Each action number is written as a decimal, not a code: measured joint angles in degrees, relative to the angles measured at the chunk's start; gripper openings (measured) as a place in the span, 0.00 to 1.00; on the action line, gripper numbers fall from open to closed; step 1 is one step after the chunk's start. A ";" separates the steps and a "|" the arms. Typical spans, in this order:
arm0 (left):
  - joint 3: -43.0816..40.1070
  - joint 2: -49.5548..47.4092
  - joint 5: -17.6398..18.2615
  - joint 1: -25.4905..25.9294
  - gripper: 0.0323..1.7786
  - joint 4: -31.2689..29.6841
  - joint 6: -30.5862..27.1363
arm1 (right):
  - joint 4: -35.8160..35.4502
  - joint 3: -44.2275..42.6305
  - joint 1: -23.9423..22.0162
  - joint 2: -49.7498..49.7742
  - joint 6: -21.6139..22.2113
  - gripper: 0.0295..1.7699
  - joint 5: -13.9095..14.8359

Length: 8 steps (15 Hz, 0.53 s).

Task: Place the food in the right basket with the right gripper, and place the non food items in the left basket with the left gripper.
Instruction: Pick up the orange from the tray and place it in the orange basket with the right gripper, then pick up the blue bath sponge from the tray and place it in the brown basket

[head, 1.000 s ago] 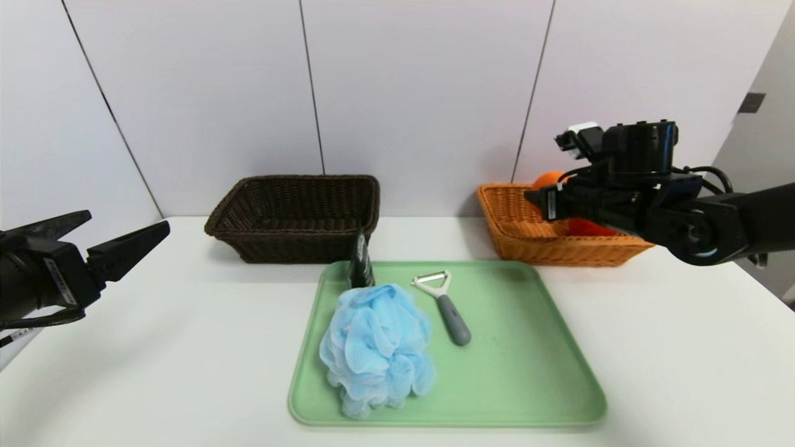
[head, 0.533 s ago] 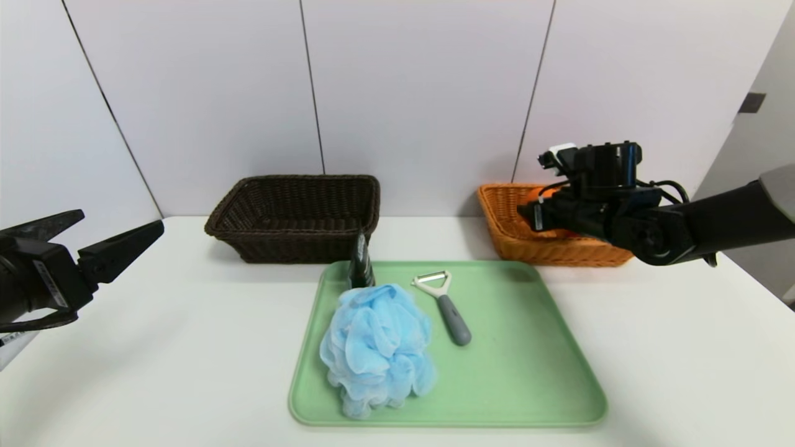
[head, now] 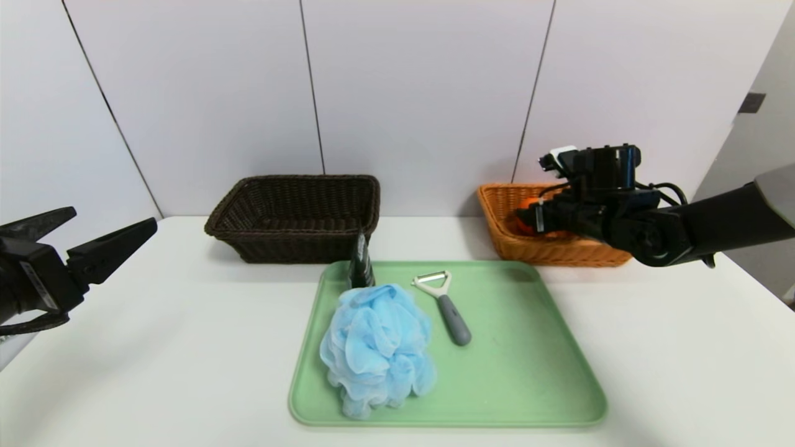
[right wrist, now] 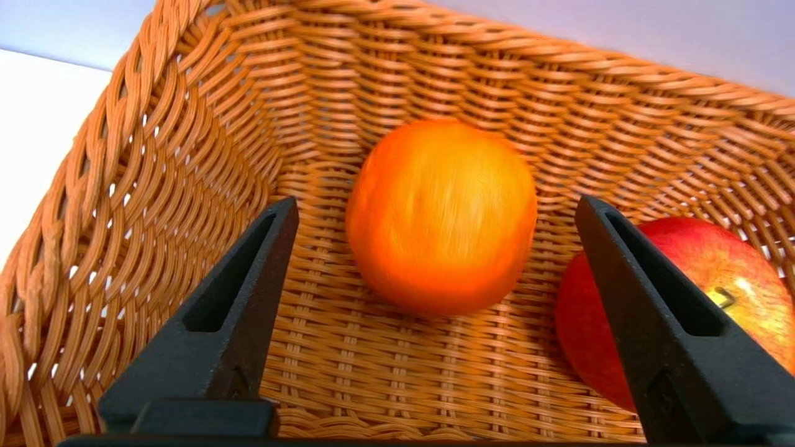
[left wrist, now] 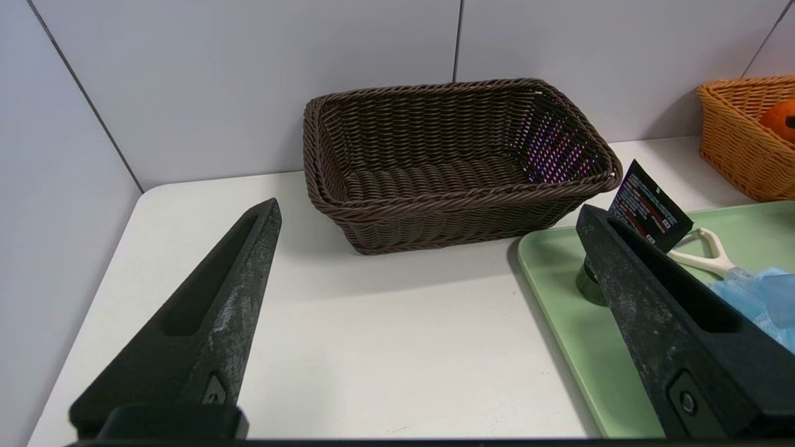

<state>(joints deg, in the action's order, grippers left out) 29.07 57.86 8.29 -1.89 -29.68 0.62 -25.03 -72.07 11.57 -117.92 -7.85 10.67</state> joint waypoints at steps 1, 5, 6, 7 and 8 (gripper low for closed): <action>-0.02 -0.23 -0.05 0.00 0.95 -0.02 0.04 | -0.52 0.02 -0.09 0.61 -0.02 0.88 -0.01; 0.00 -0.69 -0.09 -0.04 0.95 -0.09 -0.02 | -0.88 0.96 -0.20 7.50 -0.30 0.92 -0.09; 0.00 -0.72 -0.09 -0.04 0.95 -0.11 -0.05 | -0.90 2.26 -0.20 10.20 -0.28 0.92 -0.09; 0.00 -0.72 -0.06 -0.04 0.95 -0.11 -0.02 | -0.94 4.40 -0.20 13.24 -0.28 0.93 -0.09; -0.09 -0.65 0.00 -0.11 0.95 -0.11 -0.05 | -0.96 7.50 -0.22 16.87 -0.30 0.93 -0.09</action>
<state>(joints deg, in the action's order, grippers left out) 28.99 57.21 8.29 -2.00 -29.79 0.57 -25.99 -64.57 11.35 -101.05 -8.16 10.58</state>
